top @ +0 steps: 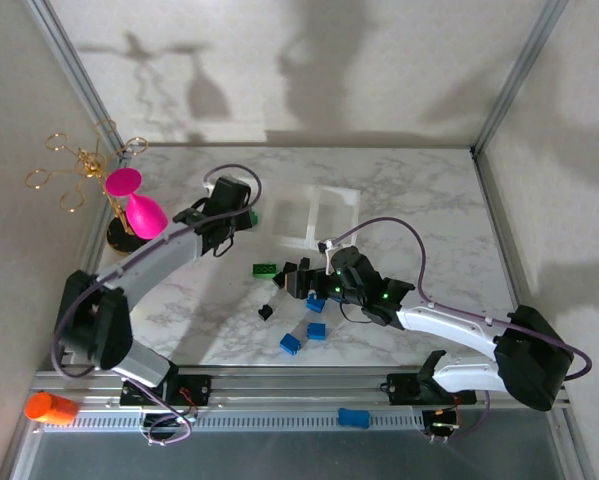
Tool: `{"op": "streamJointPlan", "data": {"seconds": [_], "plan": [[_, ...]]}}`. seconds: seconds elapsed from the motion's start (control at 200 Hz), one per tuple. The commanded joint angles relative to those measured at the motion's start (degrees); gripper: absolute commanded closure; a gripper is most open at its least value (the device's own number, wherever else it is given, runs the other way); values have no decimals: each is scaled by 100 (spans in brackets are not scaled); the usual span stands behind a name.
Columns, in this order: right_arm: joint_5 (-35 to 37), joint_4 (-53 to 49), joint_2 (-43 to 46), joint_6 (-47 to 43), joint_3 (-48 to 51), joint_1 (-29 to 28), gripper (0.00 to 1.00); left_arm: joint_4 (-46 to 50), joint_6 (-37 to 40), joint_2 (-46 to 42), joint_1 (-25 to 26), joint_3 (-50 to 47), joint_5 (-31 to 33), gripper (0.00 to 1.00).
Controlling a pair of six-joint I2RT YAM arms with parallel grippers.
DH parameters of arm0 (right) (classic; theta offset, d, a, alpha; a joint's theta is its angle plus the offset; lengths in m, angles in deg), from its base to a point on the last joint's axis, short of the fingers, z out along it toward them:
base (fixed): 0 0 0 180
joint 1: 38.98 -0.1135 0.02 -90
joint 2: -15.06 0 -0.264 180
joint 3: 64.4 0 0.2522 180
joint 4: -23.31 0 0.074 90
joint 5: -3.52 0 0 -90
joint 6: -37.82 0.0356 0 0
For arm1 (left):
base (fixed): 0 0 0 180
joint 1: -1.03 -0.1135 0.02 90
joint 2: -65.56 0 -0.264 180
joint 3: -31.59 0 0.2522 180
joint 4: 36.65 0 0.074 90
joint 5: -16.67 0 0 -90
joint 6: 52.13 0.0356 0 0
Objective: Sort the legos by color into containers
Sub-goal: Place the lego in the container.
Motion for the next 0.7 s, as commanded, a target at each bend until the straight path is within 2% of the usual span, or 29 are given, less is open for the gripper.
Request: {"op": "streamJointPlan", "data": {"seconds": [0.0,0.36,0.691], "plan": [[132,288,211,39,-49,53,1,-256,256,552,-183,452,-213,66],[192,245,230,3,-45,90,1,-327,401,2347,-413,1768,-117,65],[151,262,133,-44,-60,195,1,-213,417,2869,-429,2166,-119,57]]}}
